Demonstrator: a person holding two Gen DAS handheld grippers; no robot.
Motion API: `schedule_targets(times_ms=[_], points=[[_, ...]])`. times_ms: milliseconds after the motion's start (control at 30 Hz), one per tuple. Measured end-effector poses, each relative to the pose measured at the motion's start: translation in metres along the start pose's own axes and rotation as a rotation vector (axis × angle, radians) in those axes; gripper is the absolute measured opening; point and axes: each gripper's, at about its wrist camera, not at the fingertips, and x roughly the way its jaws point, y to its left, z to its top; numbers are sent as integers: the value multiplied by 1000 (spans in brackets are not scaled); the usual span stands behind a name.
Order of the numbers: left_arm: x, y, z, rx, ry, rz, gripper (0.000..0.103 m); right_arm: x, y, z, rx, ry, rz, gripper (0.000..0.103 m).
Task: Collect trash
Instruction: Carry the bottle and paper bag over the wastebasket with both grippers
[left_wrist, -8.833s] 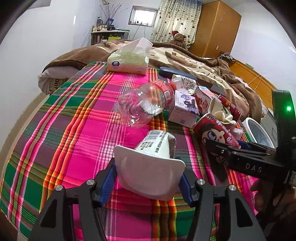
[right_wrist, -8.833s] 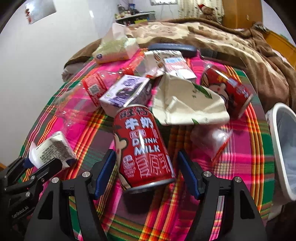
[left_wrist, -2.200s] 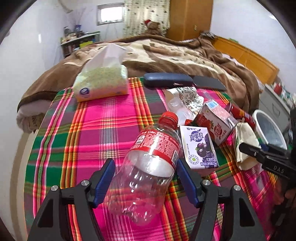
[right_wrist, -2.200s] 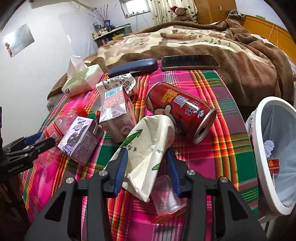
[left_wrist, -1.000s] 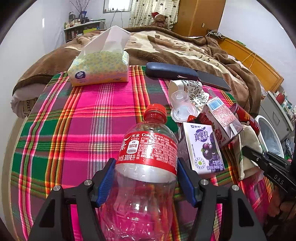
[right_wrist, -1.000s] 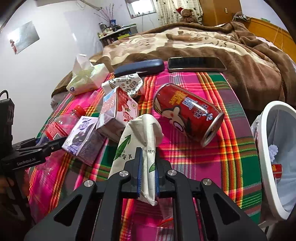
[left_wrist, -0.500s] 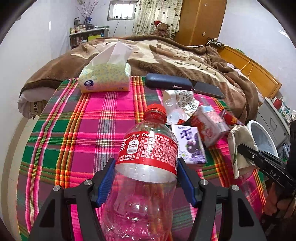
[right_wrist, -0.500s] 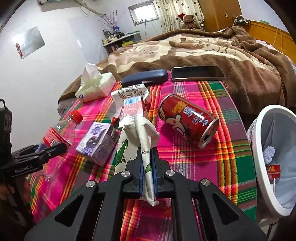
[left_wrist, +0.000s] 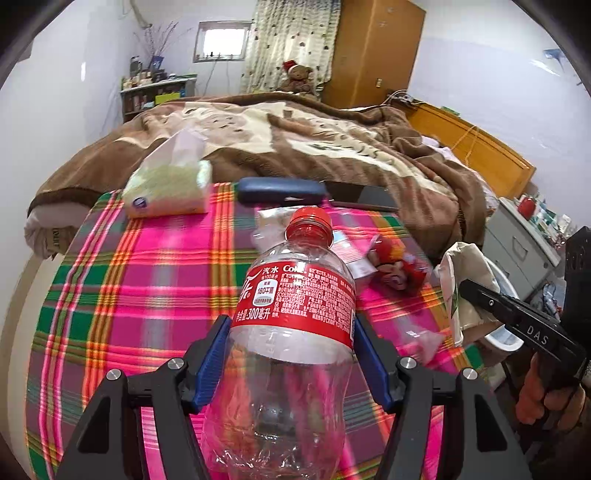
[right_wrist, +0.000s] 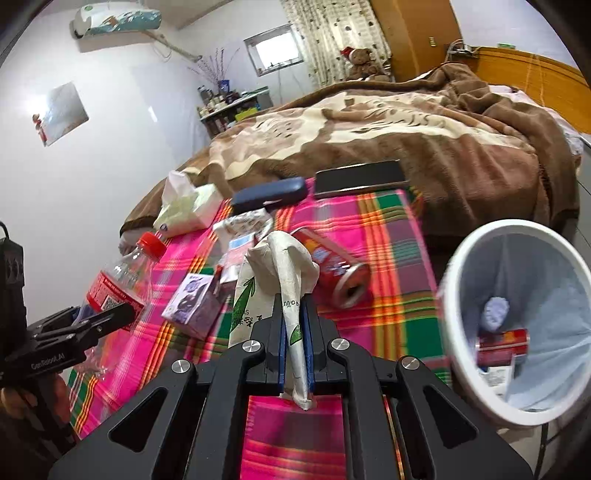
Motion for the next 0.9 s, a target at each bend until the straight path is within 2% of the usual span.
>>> schedule_targets(times_ms=[433,900], points=[[15,-89,5,84,6,-108,65,-30,-57,5,60,-44,-93,8],[54,-195,7,183,44,-193,65,-45,-127,4,132,-46,-212,8]])
